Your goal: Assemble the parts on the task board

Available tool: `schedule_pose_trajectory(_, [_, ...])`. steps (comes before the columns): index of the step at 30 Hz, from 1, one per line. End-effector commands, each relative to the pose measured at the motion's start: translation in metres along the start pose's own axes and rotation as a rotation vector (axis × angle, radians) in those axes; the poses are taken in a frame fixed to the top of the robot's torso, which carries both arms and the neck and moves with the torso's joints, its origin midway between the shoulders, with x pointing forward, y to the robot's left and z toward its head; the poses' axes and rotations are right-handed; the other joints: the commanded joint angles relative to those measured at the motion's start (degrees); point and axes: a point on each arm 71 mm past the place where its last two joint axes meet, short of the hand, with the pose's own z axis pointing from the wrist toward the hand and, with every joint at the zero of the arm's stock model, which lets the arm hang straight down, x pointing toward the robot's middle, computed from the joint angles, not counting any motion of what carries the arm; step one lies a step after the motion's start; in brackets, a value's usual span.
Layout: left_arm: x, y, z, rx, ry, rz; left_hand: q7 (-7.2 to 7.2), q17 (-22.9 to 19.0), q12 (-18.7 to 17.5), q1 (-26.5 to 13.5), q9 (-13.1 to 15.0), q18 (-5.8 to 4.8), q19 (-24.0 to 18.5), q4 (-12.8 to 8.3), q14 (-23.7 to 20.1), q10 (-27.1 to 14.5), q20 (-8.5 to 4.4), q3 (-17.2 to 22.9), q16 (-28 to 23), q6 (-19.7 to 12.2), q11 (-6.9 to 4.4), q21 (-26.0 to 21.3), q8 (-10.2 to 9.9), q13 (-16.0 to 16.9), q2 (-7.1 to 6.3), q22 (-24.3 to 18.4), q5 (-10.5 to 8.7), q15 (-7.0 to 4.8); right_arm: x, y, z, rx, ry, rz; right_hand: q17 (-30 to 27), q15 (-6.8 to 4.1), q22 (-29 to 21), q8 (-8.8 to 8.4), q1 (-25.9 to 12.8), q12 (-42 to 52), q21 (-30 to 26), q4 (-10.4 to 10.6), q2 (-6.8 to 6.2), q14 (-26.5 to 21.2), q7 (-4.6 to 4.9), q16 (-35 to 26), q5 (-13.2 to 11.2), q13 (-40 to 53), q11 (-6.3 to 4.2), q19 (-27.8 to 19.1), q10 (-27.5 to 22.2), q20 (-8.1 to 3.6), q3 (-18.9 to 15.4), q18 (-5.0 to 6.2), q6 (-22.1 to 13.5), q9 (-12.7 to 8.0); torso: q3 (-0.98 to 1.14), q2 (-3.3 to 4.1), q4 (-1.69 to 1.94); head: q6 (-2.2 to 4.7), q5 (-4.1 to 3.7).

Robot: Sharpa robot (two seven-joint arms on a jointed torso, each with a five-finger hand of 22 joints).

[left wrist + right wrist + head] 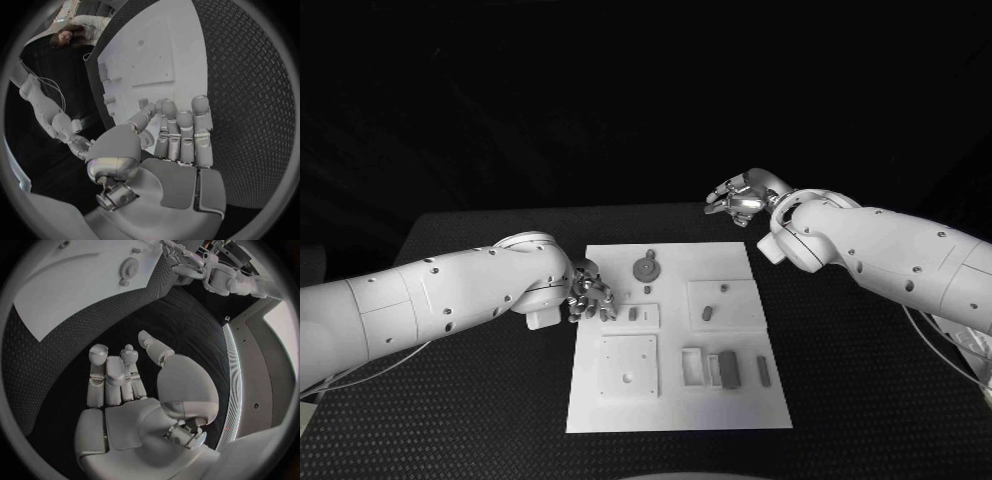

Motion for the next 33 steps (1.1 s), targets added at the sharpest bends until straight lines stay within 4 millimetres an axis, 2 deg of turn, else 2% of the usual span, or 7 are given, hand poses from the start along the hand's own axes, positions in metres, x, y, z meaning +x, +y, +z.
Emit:
schedule_pose_trajectory(1, [0.0022, -0.0011, 0.0019, 0.004, -0.004, -0.016, -0.07, 0.1, 0.2, 0.9, 2.5, 1.10, 0.9, 0.0, 1.6, 0.8, -1.24, 0.4, 0.1, 0.5, -0.45, 0.2, 1.3, 0.1, 1.68, 1.3, 0.20, -2.08, 0.0017, 0.0009, -0.0002, -0.007, 0.014, 0.000, 0.1, -0.07, 0.7, -0.18, -0.3, 0.2, -0.1, -0.1, 0.40, -0.4, 0.69, -0.1, 0.1, -0.1, 0.00, 0.0, -0.5, -0.43, -0.4, 2.58, -0.3, 0.1, 0.03, 0.02, 0.04, -0.05, -0.05])
schedule_pose_trajectory(6, [0.0034, -0.0018, 0.0040, 0.005, -0.011, -0.022, -0.08, 0.1, 0.3, 0.9, 2.5, 1.10, 0.9, -0.1, 1.6, 0.8, -1.28, 0.5, 0.2, 0.5, -0.48, 0.3, 1.3, 0.1, 1.69, 1.3, 0.21, -2.11, 0.0017, 0.0008, -0.0001, -0.006, 0.014, 0.000, 0.1, -0.07, 0.7, -0.18, -0.3, 0.2, -0.1, -0.1, 0.41, -0.4, 0.69, -0.1, 0.1, -0.1, 0.00, 0.0, -0.5, -0.43, -0.4, 2.58, -0.3, 0.1, -0.02, 0.01, 0.00, -0.04, -0.10])
schedule_pose_trajectory(14, [0.0044, -0.0029, 0.0040, 0.004, -0.006, -0.017, -0.11, 0.1, 0.4, 0.9, 2.5, 1.11, 1.0, -0.1, 1.6, 0.8, -1.35, 0.5, 0.3, 0.5, -0.51, 0.4, 1.2, 0.2, 1.69, 1.3, 0.21, -2.16, 0.0019, 0.0008, -0.0003, -0.006, 0.015, 0.000, 0.1, -0.07, 0.7, -0.18, -0.3, 0.2, -0.1, -0.1, 0.42, -0.4, 0.69, -0.1, 0.1, -0.1, 0.00, 0.0, -0.5, -0.43, -0.4, 2.58, -0.3, 0.1, 0.06, 0.00, -0.04, -0.14, -0.11])
schedule_pose_trajectory(33, [0.0062, -0.0014, 0.0042, -0.018, 0.021, 0.040, -0.14, 0.2, 0.6, 0.9, 2.6, 1.11, 1.0, -0.2, 1.6, 0.8, -1.46, 0.7, 0.4, 0.4, -0.55, 0.6, 1.2, 0.3, 1.67, 1.3, 0.22, -2.23, 0.0025, 0.0010, -0.0008, -0.007, 0.018, 0.001, 0.1, -0.07, 0.7, -0.18, -0.4, 0.2, -0.1, -0.1, 0.43, -0.4, 0.69, -0.1, 0.1, -0.1, 0.00, 0.0, -0.5, -0.42, -0.4, 2.58, -0.3, 0.1, 0.02, 0.00, -0.01, -0.30, -0.09])
